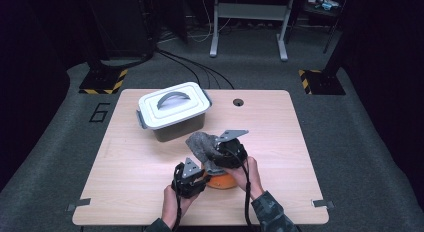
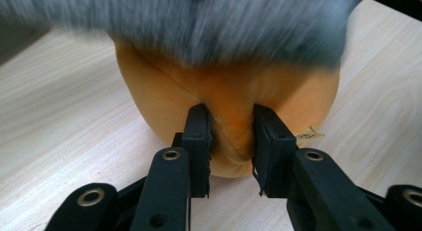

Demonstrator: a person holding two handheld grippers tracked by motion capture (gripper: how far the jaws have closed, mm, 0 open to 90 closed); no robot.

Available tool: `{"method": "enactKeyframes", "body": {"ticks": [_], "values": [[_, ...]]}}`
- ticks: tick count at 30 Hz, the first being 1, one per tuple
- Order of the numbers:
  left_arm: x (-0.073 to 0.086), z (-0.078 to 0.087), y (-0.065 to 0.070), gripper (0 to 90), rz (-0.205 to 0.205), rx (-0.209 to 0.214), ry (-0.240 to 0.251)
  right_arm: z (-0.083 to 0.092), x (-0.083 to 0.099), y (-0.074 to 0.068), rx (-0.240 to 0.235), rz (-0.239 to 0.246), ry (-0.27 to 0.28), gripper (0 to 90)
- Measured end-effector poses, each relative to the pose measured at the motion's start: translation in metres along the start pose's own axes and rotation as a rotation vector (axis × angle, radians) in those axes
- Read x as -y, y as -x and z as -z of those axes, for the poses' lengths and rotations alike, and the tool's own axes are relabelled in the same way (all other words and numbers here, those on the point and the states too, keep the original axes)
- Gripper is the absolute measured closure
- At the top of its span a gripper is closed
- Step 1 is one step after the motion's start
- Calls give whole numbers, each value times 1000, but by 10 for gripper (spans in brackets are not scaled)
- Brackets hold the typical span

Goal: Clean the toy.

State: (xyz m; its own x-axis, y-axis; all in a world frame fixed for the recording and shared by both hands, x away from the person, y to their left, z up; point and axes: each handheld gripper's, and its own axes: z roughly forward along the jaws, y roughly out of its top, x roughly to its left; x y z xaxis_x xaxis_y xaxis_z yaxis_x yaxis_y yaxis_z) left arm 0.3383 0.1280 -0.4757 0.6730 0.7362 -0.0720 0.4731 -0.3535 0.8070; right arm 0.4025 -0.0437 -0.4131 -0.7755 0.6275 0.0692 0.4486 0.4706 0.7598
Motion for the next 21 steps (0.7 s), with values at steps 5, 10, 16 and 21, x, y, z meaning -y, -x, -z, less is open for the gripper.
{"method": "enactKeyframes", "body": {"ticks": [5, 10, 16, 21], "values": [[2, 0, -3, 727, 28, -4, 8, -4, 9, 0, 108, 42, -32, 723], [5, -1, -6, 727, 48, 4, 12, 8, 20, 17, 228, 11, -31, 722], [6, -1, -6, 714, 49, 7, 18, 24, 51, 49, 203, -136, -7, 721], [6, 0, -11, 602, 51, 18, 7, 40, 55, 45, 126, -192, 61, 720]]}}
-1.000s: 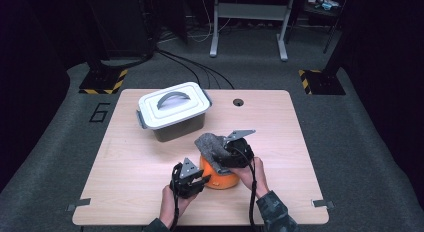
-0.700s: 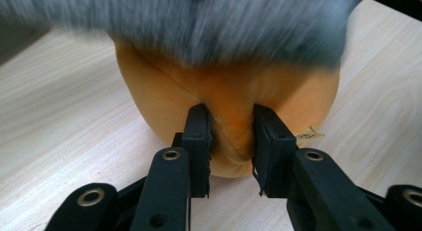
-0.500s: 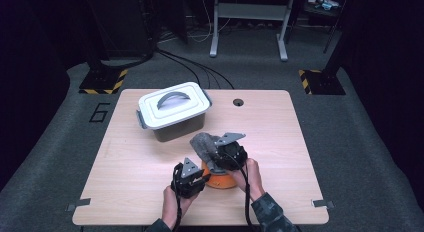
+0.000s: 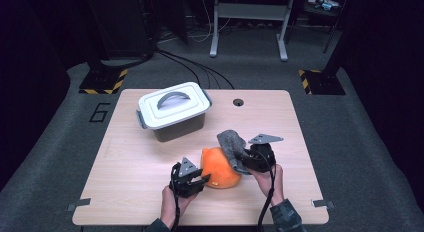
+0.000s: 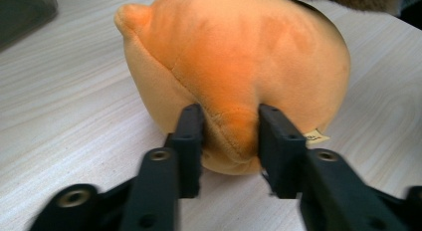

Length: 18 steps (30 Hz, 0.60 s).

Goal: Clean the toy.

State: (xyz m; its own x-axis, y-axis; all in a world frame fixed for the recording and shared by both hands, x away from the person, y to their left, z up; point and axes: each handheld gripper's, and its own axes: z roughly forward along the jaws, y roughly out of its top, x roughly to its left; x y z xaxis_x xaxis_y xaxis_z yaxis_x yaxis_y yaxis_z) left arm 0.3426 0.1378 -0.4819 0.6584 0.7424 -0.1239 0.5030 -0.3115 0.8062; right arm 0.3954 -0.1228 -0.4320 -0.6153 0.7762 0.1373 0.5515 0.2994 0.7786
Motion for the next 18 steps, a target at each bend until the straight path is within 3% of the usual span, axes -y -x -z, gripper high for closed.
{"method": "enactKeyframes", "body": {"ticks": [2, 4, 7, 11, 13, 16, 18], "values": [[1, 1, 0, 535, -31, 18, 6, -7, 4, -4, 18, 32, -39, 720], [3, 0, 2, 566, -66, 13, 11, -15, 9, -1, 24, 28, -43, 722], [3, -2, 0, 696, -50, 23, 24, -20, 8, 4, 20, 10, -39, 721], [-2, -1, 3, 720, -36, 10, 17, -12, -2, -3, 26, 24, 1, 721], [-4, -1, 6, 721, -45, 0, 15, -6, -13, -16, -14, 44, 39, 721], [-5, -2, 7, 723, -36, -8, 24, -12, -22, -46, -40, 137, 9, 720], [-4, -2, 5, 729, -17, -6, 14, -20, -22, -60, -27, 187, -25, 720]]}}
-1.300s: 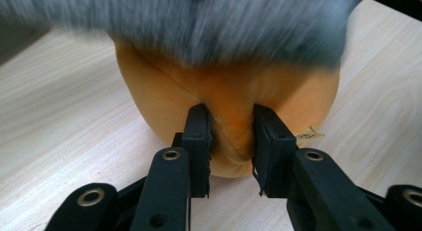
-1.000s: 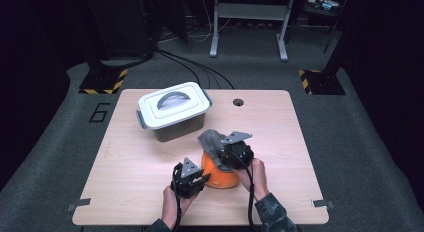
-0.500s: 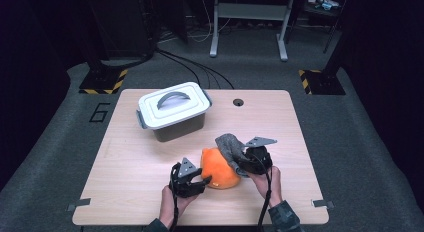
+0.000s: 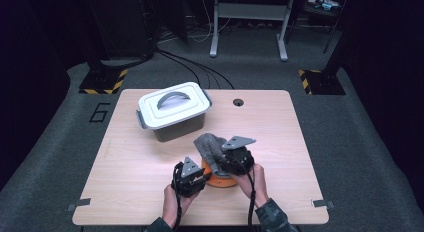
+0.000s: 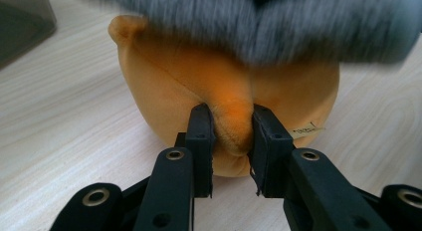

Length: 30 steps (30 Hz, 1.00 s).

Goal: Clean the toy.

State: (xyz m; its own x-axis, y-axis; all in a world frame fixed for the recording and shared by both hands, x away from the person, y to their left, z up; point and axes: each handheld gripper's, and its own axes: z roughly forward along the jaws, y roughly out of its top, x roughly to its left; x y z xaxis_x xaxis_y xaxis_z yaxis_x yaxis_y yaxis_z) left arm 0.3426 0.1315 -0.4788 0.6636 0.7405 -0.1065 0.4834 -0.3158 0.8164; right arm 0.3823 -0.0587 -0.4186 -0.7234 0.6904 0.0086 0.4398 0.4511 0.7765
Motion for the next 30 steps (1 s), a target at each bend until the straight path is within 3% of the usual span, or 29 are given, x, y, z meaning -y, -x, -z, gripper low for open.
{"method": "enactKeyframes", "body": {"ticks": [3, 6, 12, 17, 21, 25, 27, 28, 29, 30], "values": [[2, 0, -5, 733, 24, 11, 2, -9, 7, -1, 14, 32, -10, 725], [2, 0, -3, 733, 17, 10, 6, -3, 13, 10, 23, -5, -3, 729], [4, 0, -4, 733, 28, 17, 8, 9, 37, 39, 93, -84, -22, 730], [2, 0, -2, 731, 26, 15, 9, 5, 55, 54, 122, -120, -15, 732], [-1, 0, -2, 731, 39, 1, 7, 11, 46, 51, 115, -121, 15, 735], [-2, 1, -2, 730, 47, 4, 3, 22, 27, 34, 41, -108, 65, 733], [-3, 1, -1, 729, 48, 4, 6, 20, 21, 19, 34, -58, 50, 733], [-3, 1, -1, 727, 48, 6, 6, 17, 20, 14, 54, -24, 37, 733], [-3, 2, -2, 717, 42, 5, 0, 11, 23, 10, 105, 28, 3, 734], [-3, 1, -2, 704, 38, 5, -3, 6, 27, 11, 107, 32, 2, 735]]}}
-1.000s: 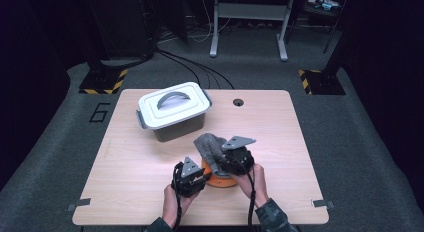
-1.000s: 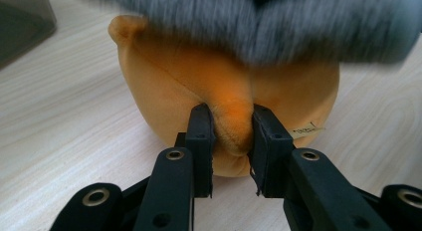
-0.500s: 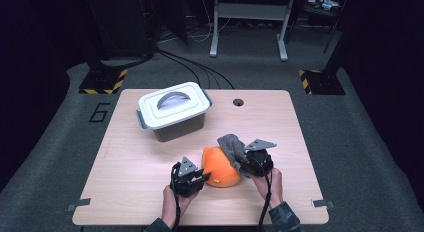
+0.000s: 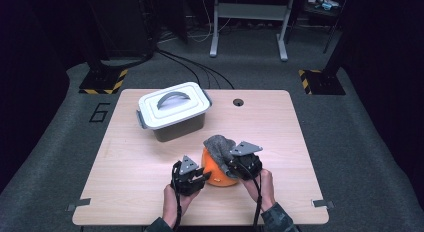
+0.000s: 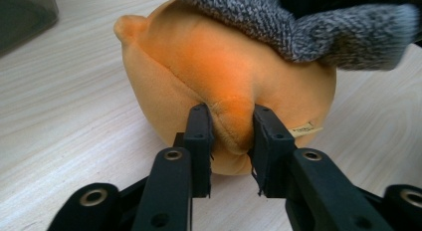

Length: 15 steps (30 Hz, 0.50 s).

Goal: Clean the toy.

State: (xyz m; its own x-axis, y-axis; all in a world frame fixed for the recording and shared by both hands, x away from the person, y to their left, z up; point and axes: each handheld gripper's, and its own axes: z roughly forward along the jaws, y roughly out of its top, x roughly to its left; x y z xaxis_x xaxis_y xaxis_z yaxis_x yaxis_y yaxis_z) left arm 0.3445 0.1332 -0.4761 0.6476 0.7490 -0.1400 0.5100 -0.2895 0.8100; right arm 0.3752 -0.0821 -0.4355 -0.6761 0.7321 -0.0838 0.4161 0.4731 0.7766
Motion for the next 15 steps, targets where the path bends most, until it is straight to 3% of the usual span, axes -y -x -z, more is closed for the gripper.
{"method": "enactKeyframes", "body": {"ticks": [3, 5, 6, 7, 8, 11, 15], "values": [[2, 0, -3, 578, -29, 16, 0, -7, 8, 11, -28, -51, 8, 738], [4, -5, -4, 431, -33, 82, -29, -8, 9, 19, -47, -85, 11, 739], [5, -6, -4, 422, -48, 79, -34, -9, 8, 21, -50, -89, 11, 739], [7, -9, -3, 428, -84, 62, -48, -10, 8, 22, -56, -86, 12, 738], [7, -10, -2, 468, -92, 55, -44, -12, 7, 22, -59, -88, 6, 738], [8, -12, -4, 646, -63, 41, -26, -16, 4, 22, -52, -79, 0, 738], [6, -11, -6, 743, -36, 33, -24, -13, -2, 20, -49, -89, 11, 735]]}}
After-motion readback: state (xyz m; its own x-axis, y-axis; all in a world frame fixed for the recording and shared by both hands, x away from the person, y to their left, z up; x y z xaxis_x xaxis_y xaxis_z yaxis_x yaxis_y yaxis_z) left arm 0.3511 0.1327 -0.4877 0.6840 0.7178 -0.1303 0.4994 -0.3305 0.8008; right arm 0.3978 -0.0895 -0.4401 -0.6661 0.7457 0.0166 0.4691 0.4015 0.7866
